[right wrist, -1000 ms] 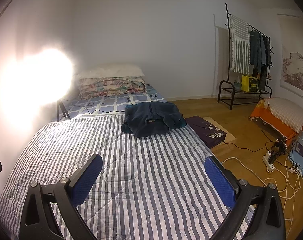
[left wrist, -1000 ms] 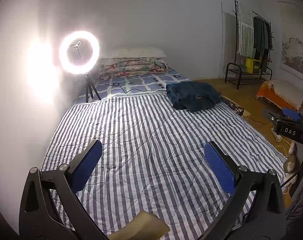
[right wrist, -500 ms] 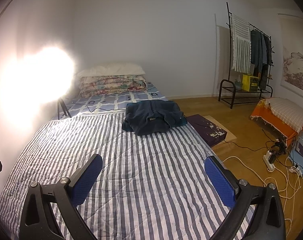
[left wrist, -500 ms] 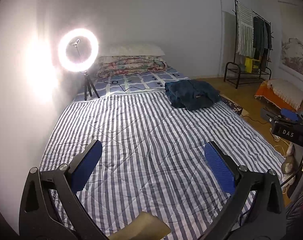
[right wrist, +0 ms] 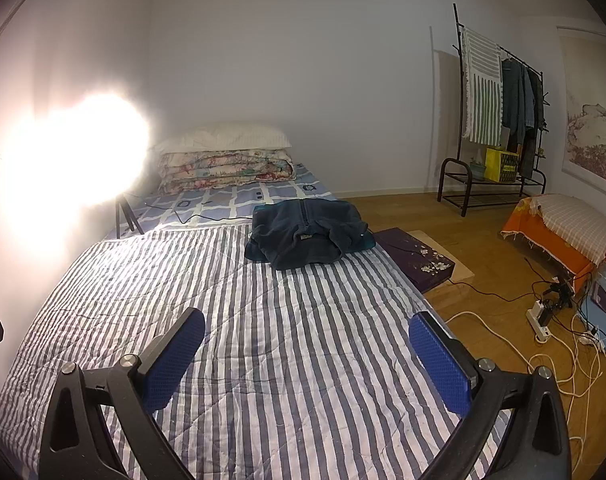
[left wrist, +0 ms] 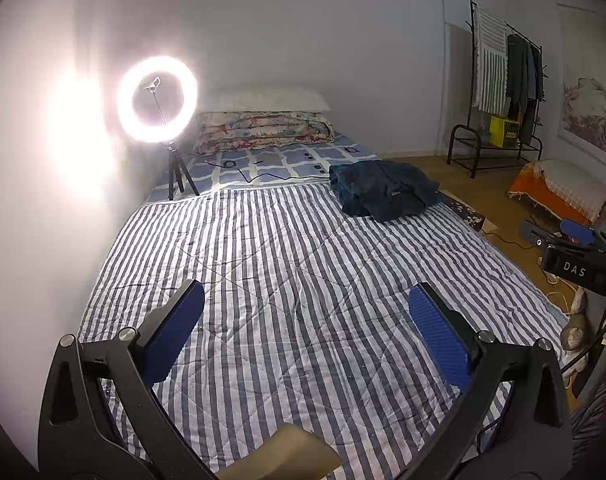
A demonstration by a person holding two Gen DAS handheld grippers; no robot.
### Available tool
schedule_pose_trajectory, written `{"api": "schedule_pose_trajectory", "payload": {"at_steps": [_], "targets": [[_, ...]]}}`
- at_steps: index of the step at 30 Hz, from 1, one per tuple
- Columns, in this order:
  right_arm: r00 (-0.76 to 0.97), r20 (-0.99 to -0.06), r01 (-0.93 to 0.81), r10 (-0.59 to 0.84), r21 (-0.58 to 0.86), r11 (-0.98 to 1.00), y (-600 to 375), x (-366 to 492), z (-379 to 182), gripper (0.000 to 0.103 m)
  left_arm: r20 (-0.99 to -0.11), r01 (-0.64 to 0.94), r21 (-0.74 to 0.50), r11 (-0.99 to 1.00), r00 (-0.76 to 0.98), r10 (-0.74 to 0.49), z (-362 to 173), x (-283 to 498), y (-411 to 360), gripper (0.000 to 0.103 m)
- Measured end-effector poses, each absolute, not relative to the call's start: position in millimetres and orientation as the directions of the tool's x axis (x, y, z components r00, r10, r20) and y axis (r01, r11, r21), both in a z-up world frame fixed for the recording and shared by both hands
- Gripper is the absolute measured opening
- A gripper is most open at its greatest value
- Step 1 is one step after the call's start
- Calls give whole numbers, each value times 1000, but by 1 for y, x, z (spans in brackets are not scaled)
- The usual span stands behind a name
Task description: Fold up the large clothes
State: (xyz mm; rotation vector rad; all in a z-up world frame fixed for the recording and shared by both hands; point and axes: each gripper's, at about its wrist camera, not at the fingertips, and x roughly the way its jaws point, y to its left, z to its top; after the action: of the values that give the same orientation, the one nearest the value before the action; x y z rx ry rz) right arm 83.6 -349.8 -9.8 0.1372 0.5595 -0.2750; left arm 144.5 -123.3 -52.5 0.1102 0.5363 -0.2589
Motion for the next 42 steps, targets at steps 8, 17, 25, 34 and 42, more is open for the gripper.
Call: {"api": "schedule_pose_trajectory", "payload": {"at_steps": [8,17,25,34,42], "targets": [[812,-543,291,-216,54,955,-350,85,-12,103,-517,271,35,962,829,-214,-53,143,-124,103],[813,-543,286,-213,54,957,-351,86,-14,103,-518,272,34,962,828,-216,-53,144,-124,103],[811,-546,284,-210,53,957,-352,86,-16,103,-518,272,33,962,827,-217,-53,143,-124,103],[811,-547,282,-208,53,958,-352,86,-17,103,-518,270,34,962,828,-214,-53,144,-124,103],[809,-549,281,-208,52,958,-352,84,-18,103,-525,270,26,962,823,-217,-54,144,-123,103]]}}
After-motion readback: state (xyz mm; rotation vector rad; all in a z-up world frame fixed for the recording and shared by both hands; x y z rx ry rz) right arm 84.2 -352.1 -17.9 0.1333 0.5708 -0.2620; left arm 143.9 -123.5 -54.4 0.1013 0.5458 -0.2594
